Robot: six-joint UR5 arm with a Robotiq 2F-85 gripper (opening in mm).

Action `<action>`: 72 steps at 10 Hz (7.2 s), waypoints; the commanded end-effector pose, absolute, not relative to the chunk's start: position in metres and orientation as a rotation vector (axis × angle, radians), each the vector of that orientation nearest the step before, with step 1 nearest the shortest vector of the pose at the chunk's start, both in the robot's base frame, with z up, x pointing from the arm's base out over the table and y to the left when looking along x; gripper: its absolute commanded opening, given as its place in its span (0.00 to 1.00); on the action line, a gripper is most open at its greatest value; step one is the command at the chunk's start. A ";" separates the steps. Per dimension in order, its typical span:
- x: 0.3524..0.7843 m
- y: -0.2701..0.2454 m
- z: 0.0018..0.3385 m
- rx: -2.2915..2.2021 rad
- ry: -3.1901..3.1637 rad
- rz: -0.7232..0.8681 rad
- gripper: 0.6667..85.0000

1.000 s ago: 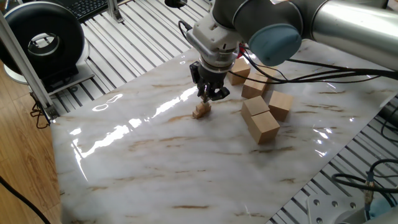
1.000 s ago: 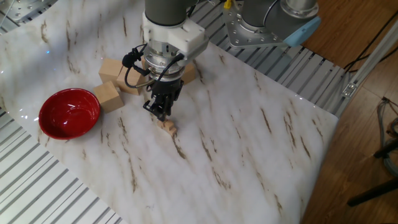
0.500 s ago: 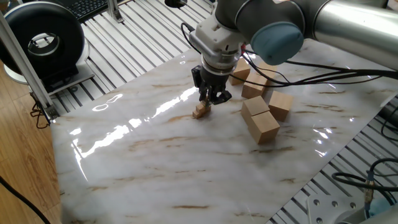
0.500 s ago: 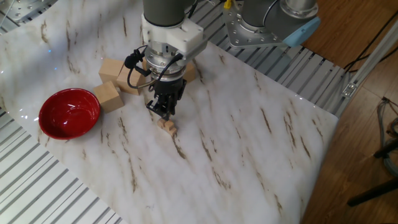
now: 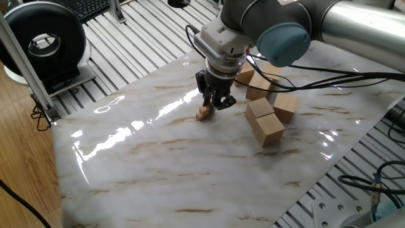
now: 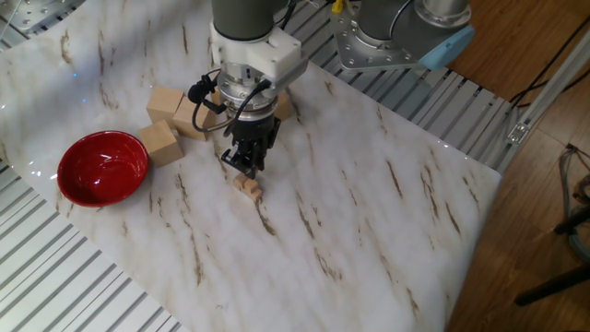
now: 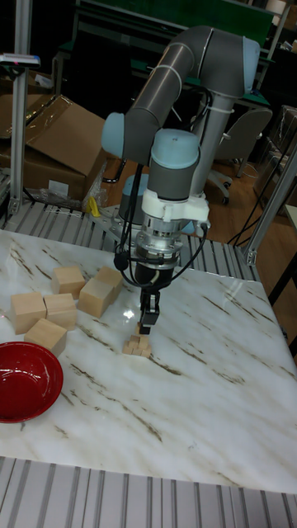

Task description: Stack the blocks into a pyramid shape

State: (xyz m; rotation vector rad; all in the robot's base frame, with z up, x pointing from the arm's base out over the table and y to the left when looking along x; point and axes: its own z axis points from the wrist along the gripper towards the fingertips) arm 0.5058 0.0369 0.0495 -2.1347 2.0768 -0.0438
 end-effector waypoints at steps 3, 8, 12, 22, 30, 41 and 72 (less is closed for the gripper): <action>0.511 0.038 0.049 -2.117 2.068 -0.047 0.00; 0.513 0.038 0.047 -2.117 2.060 -0.050 0.00; 0.510 0.037 0.052 -2.113 2.060 -0.032 0.00; 0.514 0.040 0.054 -2.073 2.064 0.009 0.00; 0.519 0.037 0.052 -2.071 2.055 -0.003 0.07; 0.515 0.034 0.050 -2.075 2.033 0.034 0.19; 0.526 0.040 0.069 -2.075 2.025 0.047 0.40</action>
